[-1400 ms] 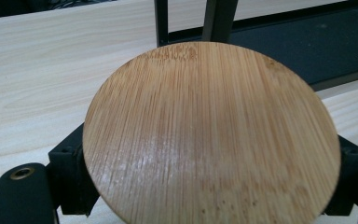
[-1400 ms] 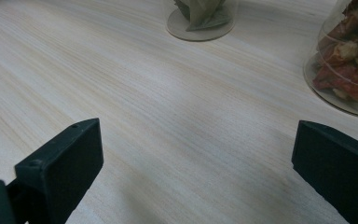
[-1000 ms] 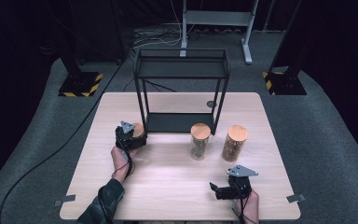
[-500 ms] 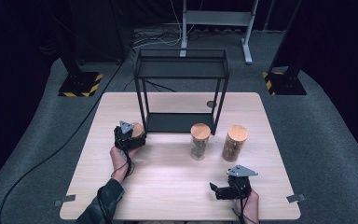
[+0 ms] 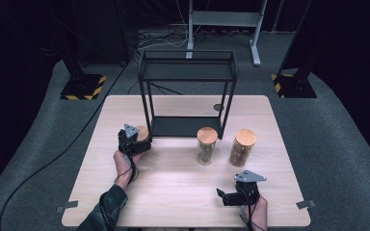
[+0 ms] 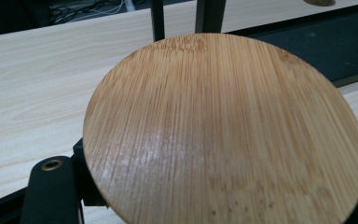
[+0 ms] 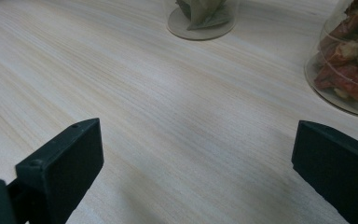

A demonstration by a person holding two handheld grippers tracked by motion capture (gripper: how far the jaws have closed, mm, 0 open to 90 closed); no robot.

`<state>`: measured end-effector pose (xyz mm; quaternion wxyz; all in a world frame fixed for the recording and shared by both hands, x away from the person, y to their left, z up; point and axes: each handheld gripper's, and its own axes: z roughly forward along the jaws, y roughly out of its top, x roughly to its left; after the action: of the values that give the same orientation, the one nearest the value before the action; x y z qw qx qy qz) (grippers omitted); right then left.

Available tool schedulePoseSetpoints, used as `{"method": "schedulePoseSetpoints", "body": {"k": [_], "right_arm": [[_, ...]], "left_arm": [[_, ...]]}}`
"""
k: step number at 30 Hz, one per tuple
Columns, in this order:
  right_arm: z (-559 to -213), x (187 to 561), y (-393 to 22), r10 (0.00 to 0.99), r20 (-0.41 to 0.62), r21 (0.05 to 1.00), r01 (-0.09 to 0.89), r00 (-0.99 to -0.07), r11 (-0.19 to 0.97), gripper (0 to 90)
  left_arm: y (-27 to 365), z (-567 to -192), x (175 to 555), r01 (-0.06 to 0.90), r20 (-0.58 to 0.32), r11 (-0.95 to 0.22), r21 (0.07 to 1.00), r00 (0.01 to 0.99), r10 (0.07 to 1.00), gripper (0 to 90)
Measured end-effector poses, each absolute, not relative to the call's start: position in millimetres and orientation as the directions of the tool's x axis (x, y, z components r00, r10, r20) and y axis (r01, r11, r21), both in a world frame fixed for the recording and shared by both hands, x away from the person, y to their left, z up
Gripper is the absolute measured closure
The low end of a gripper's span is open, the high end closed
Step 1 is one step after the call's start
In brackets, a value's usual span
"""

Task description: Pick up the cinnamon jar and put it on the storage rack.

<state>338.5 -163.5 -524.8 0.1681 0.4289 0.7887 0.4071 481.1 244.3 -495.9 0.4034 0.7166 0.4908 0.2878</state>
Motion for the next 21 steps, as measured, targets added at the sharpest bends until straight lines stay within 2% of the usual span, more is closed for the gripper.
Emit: {"method": "schedulePoseSetpoints", "body": {"k": [21], "right_arm": [[-524.7,338.2,-163.6,0.815,0.082,0.788,0.538,-0.574,0.3,1.5]], "left_arm": [[233.0,-490.4,479.1,0.461,0.024,-0.214,0.861,0.383,0.923,25.5]]}}
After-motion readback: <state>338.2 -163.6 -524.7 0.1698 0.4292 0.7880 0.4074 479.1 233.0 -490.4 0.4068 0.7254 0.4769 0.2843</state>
